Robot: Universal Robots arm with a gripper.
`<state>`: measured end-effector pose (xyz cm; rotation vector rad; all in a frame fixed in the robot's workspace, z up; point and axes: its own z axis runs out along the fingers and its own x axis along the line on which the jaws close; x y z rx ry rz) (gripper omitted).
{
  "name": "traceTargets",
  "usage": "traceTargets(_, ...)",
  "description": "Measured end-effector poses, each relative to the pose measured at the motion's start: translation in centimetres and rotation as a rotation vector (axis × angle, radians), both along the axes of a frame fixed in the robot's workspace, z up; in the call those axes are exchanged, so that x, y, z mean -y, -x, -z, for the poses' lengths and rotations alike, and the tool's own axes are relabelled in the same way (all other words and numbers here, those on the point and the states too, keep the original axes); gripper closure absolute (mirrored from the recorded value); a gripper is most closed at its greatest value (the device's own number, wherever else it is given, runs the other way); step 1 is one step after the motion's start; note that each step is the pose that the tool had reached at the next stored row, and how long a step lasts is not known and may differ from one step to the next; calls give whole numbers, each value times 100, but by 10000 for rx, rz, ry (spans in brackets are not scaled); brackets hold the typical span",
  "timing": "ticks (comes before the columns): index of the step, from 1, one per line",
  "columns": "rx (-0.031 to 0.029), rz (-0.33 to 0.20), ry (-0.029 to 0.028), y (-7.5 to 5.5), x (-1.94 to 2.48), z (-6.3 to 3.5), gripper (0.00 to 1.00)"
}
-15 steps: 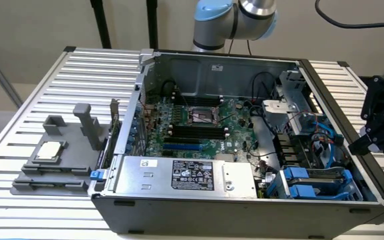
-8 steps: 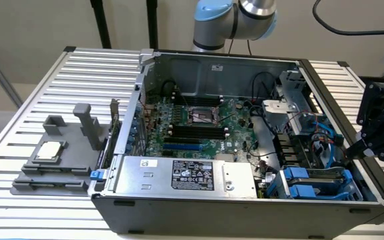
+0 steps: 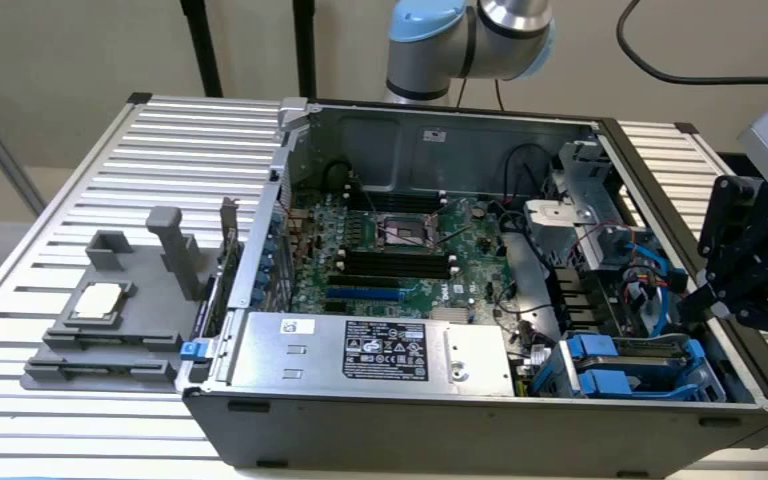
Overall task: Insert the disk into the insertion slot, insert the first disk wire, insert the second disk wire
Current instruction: 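Insert the first disk wire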
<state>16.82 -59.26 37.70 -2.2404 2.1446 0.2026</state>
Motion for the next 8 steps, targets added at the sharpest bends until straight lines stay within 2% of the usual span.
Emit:
traceTargets(5, 1, -38, 0, -38, -78, 90, 89)
traceTargets(8, 0, -55, 0, -39, -147, 145, 89)
